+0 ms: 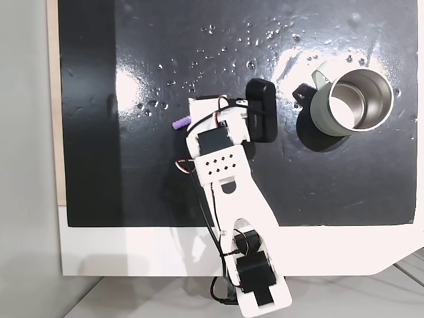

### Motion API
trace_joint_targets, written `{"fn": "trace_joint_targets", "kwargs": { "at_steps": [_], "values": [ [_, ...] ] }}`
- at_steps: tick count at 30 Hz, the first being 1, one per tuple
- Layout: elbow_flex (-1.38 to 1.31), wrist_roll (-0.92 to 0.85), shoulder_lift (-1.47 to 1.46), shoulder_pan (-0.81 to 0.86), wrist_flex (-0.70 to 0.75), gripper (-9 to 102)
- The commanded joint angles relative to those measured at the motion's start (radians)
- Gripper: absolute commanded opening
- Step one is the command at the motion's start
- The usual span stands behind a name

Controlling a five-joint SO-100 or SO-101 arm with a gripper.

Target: Grasp a pengrip and put it in the cup.

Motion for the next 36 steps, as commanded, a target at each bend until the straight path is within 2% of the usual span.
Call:
{"fn": "trace_joint_targets", "kwargs": {
  "at_steps": [1, 9, 18, 36],
  "values": [
    [-0.087, 0.034, -0.014, -0.041, 0.026, 0],
    [-0.133, 0.017, -0.087, -0.127, 0.097, 2],
    [-0.275, 0.000, -0.232, -0.155, 0.193, 19],
    [-0.393, 0.005, -0.454, -0.210, 0.195, 19]
  ]
}}
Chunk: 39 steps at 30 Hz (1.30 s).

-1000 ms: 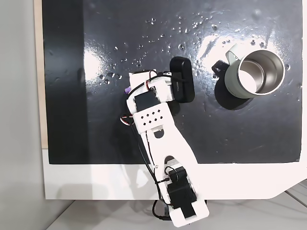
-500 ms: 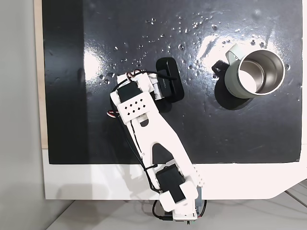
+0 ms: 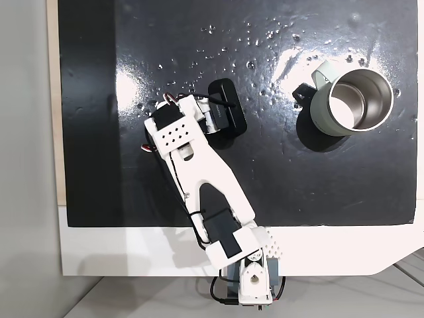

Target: Grasp a pengrip and put it in the cup.

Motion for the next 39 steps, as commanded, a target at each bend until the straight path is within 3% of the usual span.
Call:
{"fn": "trace_joint_targets", "kwargs": {
  "at_steps": [1, 6, 14, 20, 28, 35, 39],
  "values": [
    [-0.055, 0.002, 0.000, -0.026, 0.012, 17],
    [-0.064, 0.012, -0.018, -0.029, 0.054, 1],
    [-0.038, 0.011, 0.097, 0.054, 0.086, 0],
    [-0.135, -0.083, 0.314, 0.161, 0.256, 0],
    [-0.259, -0.321, 0.509, 0.479, 0.511, 0],
    [-0.341, -0.589, 0.554, 0.801, 0.509, 0],
    [-0.431, -0.655, 0.480, 0.914, 0.477, 0]
  ]
}}
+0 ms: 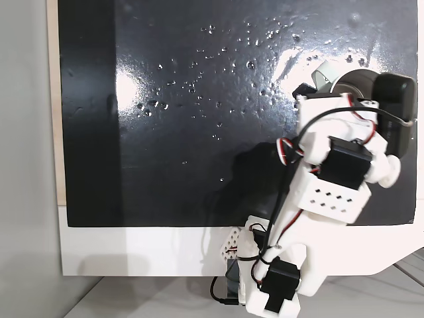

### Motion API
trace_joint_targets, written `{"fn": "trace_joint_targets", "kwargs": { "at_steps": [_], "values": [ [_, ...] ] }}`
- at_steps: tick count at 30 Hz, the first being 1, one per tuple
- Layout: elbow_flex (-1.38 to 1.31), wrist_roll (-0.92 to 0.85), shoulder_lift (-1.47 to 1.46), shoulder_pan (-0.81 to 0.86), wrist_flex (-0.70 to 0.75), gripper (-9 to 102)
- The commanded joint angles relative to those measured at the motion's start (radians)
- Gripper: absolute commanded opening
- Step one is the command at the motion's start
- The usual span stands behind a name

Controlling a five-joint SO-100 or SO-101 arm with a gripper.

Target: Grasp a pengrip and put it in the cup.

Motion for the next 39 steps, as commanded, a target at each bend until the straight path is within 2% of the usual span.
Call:
{"fn": "trace_joint_targets", "kwargs": {
  "at_steps": [1, 11, 18, 23, 26, 39],
  "values": [
    [-0.138, -0.060, -0.046, 0.081, -0.031, 0],
    [-0.495, -0.077, -0.341, 0.160, -0.060, 0],
    [-0.528, -0.074, -0.393, 0.152, 0.017, 0],
    [-0.525, -0.064, -0.388, 0.140, 0.067, 20],
    [-0.520, -0.063, -0.382, 0.138, 0.080, 26],
    [-0.508, -0.057, -0.380, 0.126, 0.086, 26]
  ]
}}
